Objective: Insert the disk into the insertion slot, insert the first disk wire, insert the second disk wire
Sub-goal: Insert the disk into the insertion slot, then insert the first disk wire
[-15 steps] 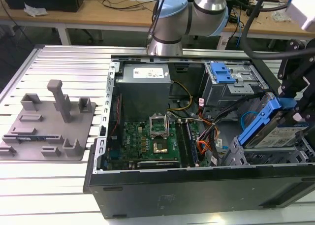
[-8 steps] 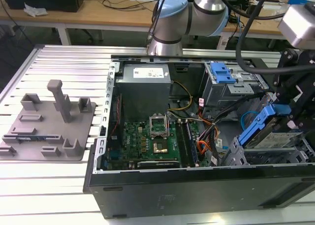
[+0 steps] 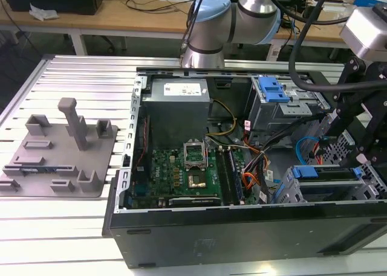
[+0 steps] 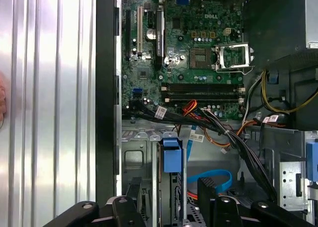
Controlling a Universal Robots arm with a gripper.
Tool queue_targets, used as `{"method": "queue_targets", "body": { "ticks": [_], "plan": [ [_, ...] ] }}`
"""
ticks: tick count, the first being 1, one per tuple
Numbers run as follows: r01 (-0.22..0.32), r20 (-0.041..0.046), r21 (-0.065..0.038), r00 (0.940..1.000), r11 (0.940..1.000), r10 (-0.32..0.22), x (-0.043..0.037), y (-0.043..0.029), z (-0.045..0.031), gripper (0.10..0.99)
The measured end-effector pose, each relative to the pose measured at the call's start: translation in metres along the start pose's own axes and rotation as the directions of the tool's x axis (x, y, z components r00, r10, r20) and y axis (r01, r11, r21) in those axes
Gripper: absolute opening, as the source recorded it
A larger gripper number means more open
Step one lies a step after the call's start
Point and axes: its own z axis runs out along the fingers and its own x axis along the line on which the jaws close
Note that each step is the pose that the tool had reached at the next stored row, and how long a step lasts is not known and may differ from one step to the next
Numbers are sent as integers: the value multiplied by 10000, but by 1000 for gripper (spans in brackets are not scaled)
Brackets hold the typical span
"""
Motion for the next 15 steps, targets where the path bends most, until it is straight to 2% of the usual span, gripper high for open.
{"method": "queue_targets", "body": {
  "ticks": [15],
  "plan": [
    [19,-20,-2,10000,10000,-19,0,0,0,561]
  ]
}}
